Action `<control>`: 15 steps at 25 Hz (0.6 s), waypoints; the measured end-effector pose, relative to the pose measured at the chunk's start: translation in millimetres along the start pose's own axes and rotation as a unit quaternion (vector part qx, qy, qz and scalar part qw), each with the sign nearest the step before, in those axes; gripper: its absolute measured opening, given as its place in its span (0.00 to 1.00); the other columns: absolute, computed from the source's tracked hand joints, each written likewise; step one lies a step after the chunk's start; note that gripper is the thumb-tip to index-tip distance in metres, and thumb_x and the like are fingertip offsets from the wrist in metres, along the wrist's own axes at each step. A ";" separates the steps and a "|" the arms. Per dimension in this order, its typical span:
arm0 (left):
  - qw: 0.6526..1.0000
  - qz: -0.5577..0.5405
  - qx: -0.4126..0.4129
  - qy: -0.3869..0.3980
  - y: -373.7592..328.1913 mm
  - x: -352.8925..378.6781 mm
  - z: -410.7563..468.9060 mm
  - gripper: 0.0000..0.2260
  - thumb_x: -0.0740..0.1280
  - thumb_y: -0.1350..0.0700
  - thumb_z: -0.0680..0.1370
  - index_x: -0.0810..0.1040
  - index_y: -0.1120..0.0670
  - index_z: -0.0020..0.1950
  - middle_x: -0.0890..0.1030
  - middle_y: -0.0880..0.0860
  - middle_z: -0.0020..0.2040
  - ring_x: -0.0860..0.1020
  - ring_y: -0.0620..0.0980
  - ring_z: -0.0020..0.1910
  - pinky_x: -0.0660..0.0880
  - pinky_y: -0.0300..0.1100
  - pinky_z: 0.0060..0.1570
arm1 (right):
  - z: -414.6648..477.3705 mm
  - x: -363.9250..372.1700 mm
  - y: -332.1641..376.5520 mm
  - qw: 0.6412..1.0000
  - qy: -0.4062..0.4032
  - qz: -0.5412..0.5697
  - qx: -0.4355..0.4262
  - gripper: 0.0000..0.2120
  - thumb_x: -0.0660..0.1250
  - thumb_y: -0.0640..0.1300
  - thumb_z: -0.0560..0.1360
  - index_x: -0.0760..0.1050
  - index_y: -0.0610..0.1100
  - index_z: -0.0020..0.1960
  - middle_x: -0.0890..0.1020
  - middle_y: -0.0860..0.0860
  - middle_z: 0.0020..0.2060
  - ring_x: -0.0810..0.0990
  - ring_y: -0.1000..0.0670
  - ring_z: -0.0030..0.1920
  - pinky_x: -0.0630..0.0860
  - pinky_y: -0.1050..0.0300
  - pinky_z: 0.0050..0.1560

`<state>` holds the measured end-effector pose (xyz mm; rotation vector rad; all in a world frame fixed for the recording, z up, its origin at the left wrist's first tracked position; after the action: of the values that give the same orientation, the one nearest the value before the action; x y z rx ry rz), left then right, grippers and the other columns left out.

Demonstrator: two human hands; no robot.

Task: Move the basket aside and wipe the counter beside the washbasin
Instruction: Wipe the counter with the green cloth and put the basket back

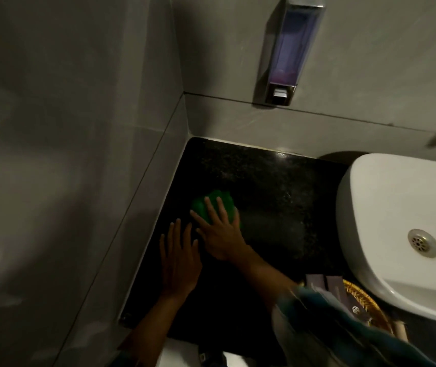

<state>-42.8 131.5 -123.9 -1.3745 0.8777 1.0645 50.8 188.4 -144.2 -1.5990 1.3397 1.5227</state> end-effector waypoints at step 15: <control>0.999 0.026 -0.001 -0.023 2.5 15.0 5.9 0.20 0.54 0.50 0.82 0.68 0.54 0.72 0.67 0.60 0.75 0.63 0.60 0.75 0.58 0.60 0.74 | -29.4 -4.7 -65.0 0.979 -0.031 0.074 0.190 0.27 0.51 0.60 0.80 0.51 0.61 0.78 0.43 0.46 0.81 0.38 0.38 0.79 0.42 0.28 0.72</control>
<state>-41.1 138.3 -138.7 -1.3302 0.8815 1.1332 122.0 186.3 -149.1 -1.2271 1.6288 1.2890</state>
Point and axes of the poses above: each hand's wrist, its own z-axis towards the middle knuckle, its own x-axis out of the palm, y = z × x, the point moved 9 cm from there along z, towards the middle knuckle
